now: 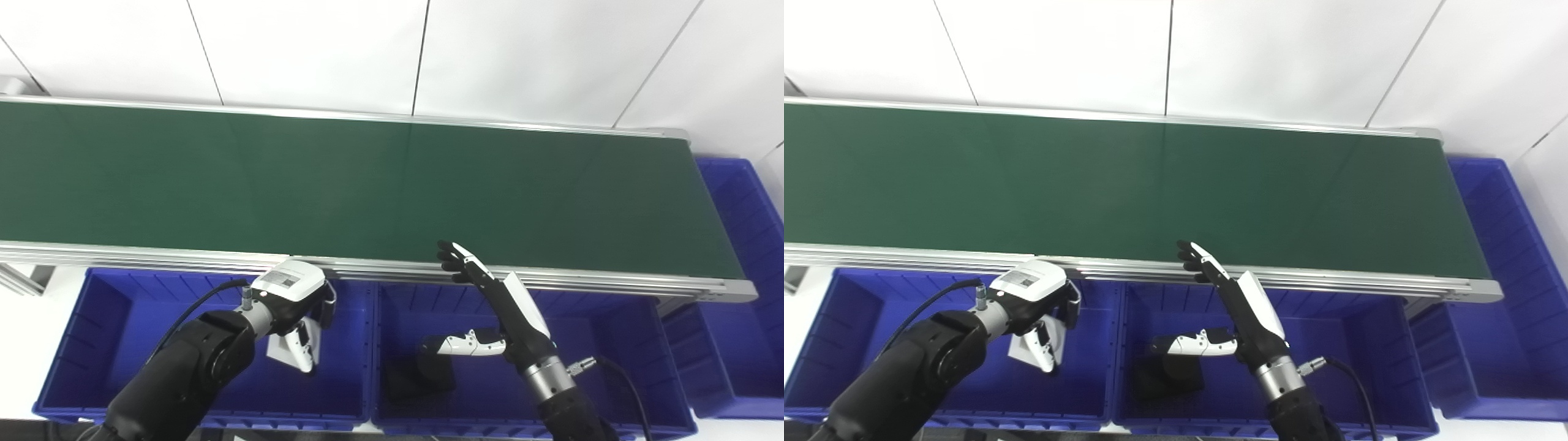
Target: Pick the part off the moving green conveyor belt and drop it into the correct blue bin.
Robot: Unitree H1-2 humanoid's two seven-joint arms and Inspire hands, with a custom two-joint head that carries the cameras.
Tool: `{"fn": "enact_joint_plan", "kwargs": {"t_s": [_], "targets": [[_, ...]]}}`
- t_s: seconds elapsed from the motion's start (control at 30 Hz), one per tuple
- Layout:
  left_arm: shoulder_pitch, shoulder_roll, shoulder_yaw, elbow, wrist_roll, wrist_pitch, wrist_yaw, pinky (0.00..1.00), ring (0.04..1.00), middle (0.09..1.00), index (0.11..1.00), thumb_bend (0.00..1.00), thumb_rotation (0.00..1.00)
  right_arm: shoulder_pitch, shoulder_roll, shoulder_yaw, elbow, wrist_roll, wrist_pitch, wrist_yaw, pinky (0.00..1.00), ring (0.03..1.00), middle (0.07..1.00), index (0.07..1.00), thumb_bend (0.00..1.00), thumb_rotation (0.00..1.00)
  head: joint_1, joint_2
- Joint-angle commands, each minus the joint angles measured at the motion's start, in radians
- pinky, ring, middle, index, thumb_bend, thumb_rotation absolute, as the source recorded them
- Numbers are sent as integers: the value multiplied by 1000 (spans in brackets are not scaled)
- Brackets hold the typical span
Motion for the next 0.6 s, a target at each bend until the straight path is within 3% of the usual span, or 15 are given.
{"fn": "enact_joint_plan", "kwargs": {"t_s": [0.0,0.03,0.1,0.33,0.57], "targets": [[-39,19,-14,-58,50,27,-80,735,700,699,710,649,258,-9,4,-5,-36,11,-15,-10,804,846,876,918,976,494,2,2],[-45,25,-23,-78,69,34,-129,834,767,761,762,682,376,-8,5,-5,-37,8,-17,-13,803,846,874,915,978,499,3,2],[-53,31,-29,-110,89,51,-207,914,827,822,810,719,504,-8,5,-5,-36,4,-23,-18,801,843,872,913,981,503,6,1],[-54,36,-4,-211,92,72,-362,965,872,872,857,774,594,-8,7,-8,-35,14,-17,-16,799,844,872,911,981,485,9,0],[-24,38,48,-248,37,59,-375,960,881,877,866,781,596,-11,9,-5,-30,5,-27,-20,795,836,866,912,975,491,5,-3]]}}
